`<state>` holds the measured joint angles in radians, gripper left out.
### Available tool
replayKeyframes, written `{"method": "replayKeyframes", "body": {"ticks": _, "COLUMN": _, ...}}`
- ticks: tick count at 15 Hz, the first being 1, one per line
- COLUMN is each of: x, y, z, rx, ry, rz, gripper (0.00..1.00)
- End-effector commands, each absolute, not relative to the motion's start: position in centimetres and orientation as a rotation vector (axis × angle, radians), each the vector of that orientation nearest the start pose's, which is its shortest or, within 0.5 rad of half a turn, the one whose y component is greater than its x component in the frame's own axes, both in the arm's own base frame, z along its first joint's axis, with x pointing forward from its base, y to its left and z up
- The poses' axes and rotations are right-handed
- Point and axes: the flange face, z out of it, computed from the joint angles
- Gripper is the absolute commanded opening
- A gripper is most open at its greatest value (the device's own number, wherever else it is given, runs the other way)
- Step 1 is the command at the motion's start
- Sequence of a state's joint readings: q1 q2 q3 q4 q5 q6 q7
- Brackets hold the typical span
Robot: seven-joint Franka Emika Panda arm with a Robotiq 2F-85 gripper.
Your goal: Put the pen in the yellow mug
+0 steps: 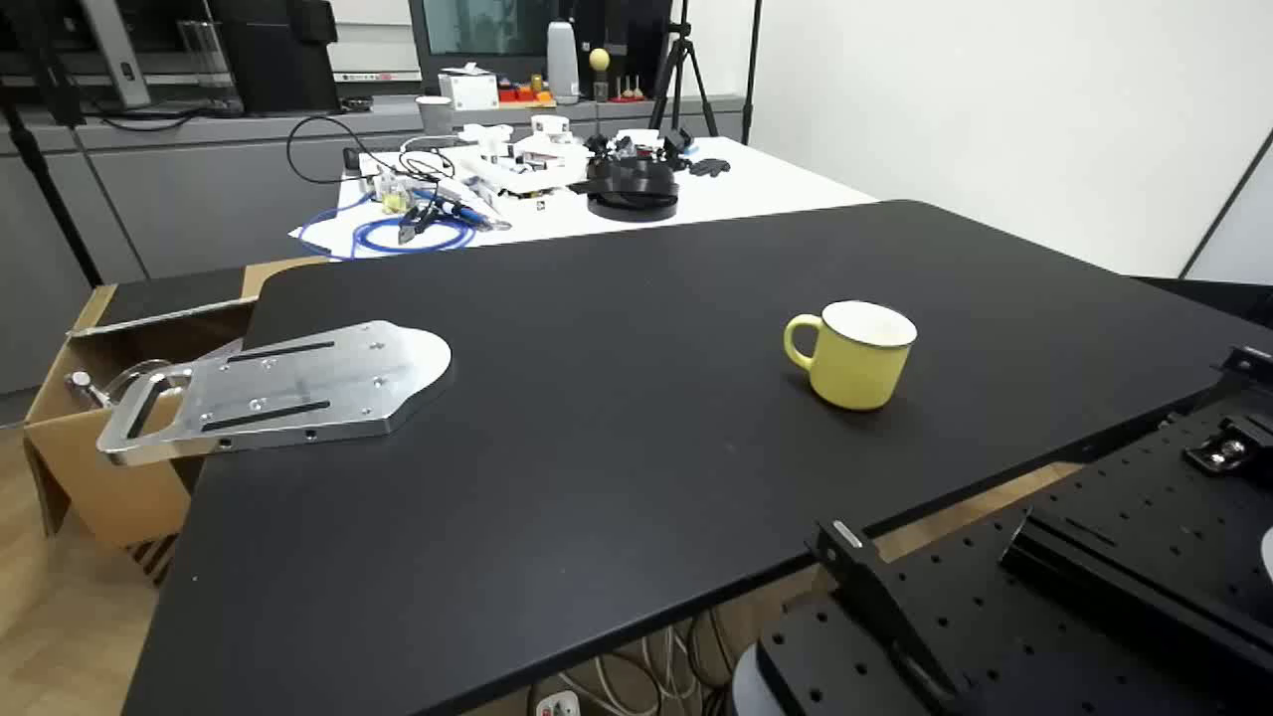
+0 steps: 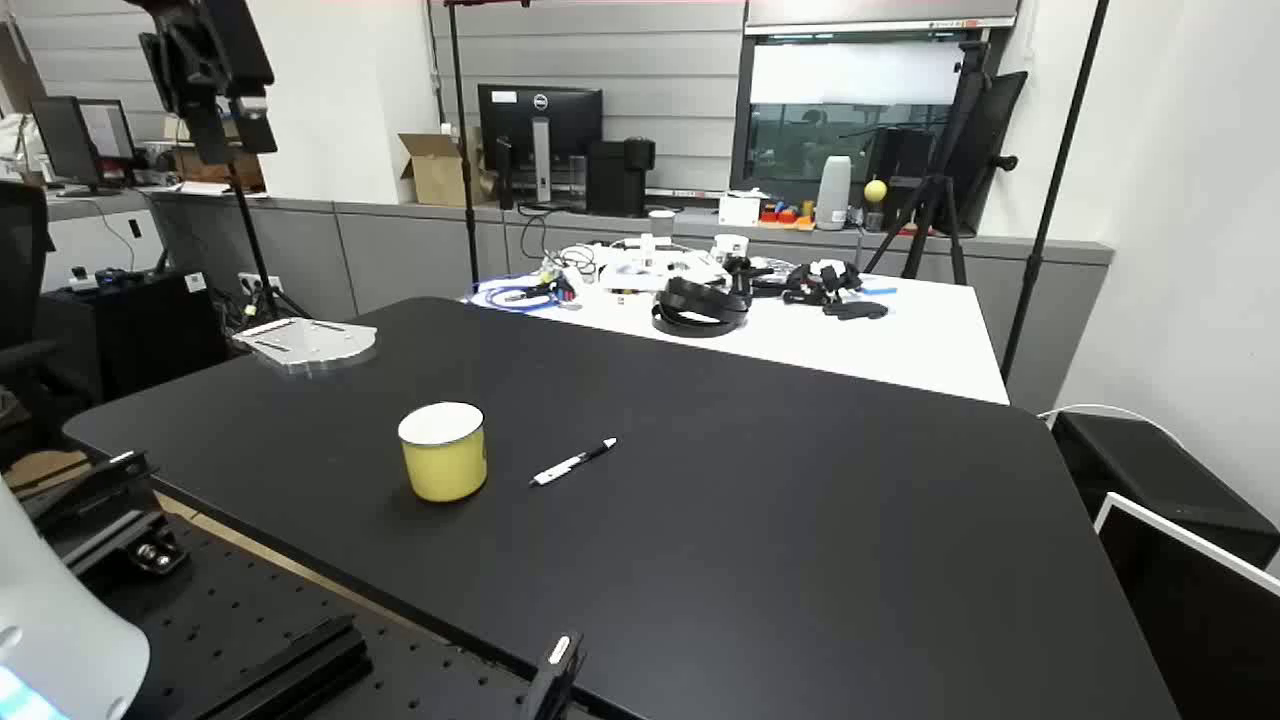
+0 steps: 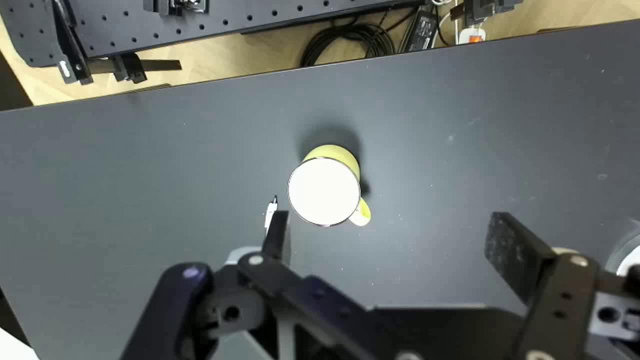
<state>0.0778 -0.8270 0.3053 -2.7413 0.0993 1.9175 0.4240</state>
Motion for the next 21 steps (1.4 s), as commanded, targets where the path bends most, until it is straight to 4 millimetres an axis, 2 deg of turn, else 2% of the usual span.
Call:
{"method": "replayKeyframes", "body": {"ticks": 1, "x": 28.3, "y": 11.6, "z": 43.9, "rx": -3.257, "ry": 0.282, "rz": -0.047, "gripper": 1.0}}
{"method": "replayKeyframes", "body": {"ticks": 15, "x": 28.6, "y": 11.2, "z": 43.8, "rx": -3.271, "ry": 0.288, "rz": -0.047, "gripper": 1.0}}
{"method": "replayKeyframes", "body": {"ticks": 18, "x": 29.8, "y": 9.2, "z": 43.9, "rx": -3.277, "ry": 0.356, "rz": -0.06, "gripper": 1.0}}
{"method": "replayKeyframes", "body": {"ticks": 21, "x": 31.7, "y": 6.2, "z": 43.9, "rx": -3.256, "ry": 0.402, "rz": -0.1, "gripper": 1.0}}
